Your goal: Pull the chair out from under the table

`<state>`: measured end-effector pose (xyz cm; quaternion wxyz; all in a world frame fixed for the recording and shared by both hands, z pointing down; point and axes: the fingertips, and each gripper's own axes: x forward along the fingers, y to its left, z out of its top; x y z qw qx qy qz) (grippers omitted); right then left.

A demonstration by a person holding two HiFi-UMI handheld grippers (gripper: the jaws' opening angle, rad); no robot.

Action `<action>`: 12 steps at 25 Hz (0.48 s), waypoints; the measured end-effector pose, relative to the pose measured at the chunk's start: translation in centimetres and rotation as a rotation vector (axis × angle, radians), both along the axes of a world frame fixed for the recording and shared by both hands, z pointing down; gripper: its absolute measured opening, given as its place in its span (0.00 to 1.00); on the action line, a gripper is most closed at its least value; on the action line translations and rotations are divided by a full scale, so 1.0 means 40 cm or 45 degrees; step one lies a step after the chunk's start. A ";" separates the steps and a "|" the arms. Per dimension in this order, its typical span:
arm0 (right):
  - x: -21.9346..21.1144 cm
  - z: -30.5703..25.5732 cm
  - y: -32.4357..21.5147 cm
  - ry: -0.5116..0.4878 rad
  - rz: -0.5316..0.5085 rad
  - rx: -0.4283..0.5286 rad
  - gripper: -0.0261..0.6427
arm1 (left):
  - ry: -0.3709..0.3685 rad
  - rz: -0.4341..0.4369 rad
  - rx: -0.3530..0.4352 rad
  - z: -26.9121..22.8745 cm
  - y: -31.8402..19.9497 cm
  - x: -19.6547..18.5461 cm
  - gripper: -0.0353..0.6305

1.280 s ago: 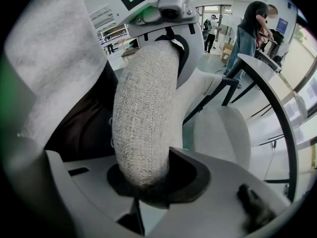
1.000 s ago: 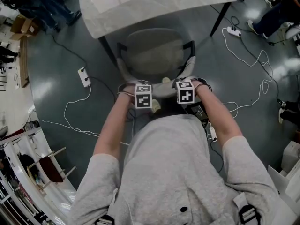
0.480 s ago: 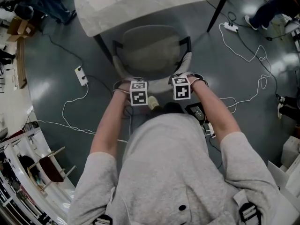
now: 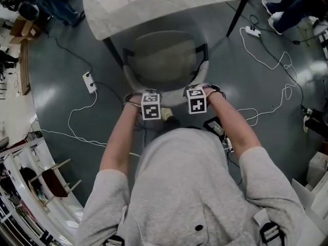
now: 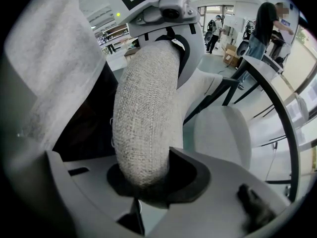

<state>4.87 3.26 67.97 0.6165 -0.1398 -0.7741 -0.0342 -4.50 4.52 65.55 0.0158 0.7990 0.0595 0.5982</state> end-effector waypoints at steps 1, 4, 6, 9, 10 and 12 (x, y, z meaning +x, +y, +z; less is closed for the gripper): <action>0.002 0.000 0.007 0.002 -0.005 0.000 0.18 | -0.002 -0.003 0.000 0.001 0.007 0.002 0.22; 0.009 0.002 0.038 0.008 -0.024 -0.005 0.18 | -0.004 -0.008 -0.007 0.004 0.038 0.008 0.23; 0.011 0.002 0.055 0.008 -0.029 -0.004 0.18 | -0.003 -0.010 -0.008 0.004 0.055 0.010 0.23; 0.016 0.003 0.083 0.008 -0.037 -0.003 0.18 | -0.003 -0.017 -0.023 0.004 0.086 0.016 0.23; 0.019 0.004 0.094 0.006 -0.038 -0.003 0.18 | -0.001 -0.020 -0.027 0.004 0.097 0.020 0.23; 0.025 0.002 0.110 0.002 -0.037 -0.001 0.18 | 0.001 -0.024 -0.028 0.002 0.113 0.028 0.23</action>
